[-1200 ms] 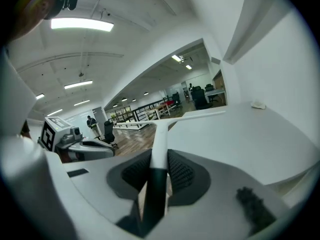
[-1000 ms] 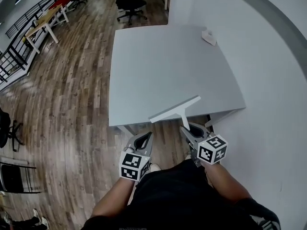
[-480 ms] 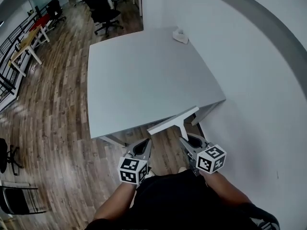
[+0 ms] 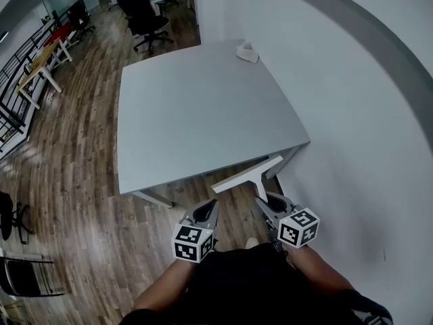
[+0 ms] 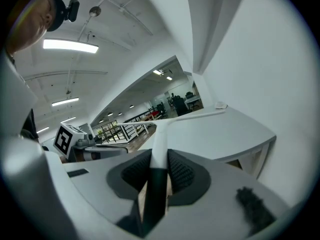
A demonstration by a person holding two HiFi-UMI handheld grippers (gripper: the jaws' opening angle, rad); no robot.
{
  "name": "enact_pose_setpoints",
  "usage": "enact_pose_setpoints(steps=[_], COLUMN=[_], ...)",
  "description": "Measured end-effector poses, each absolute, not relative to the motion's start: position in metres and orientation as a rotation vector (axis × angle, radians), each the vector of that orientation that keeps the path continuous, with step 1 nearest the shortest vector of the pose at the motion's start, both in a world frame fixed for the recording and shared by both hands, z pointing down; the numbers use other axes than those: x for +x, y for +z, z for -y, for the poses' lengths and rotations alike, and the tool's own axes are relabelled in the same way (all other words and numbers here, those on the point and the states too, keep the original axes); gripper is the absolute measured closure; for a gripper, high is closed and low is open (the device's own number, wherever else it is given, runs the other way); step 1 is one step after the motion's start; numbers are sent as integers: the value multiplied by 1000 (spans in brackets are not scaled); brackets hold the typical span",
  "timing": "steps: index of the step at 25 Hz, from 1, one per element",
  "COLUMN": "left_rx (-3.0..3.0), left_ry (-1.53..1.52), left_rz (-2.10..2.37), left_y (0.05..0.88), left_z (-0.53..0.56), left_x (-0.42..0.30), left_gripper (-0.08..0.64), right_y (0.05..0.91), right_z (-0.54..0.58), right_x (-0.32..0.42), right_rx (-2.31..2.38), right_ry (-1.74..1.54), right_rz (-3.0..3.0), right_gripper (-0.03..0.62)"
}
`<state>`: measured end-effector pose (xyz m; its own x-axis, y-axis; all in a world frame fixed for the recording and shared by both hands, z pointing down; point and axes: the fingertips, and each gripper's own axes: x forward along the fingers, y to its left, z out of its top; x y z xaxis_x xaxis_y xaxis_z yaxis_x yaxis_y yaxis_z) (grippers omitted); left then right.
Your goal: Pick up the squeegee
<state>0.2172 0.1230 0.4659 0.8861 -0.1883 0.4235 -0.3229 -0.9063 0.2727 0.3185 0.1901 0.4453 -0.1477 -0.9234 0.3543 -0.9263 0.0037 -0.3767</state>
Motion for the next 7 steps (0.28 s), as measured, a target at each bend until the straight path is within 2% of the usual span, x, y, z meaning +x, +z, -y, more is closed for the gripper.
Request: enact_pose_setpoints(steps=[7], left_rx=[2705], left_ry=[622], left_rz=[380], left_y=[479], left_z=[-145], left_x=[226], left_gripper=[552], right_y=[475], right_z=[-204], right_x=[336], right_rx=[2025], right_ry=[938], right_rz=[2212], right_gripper=[497])
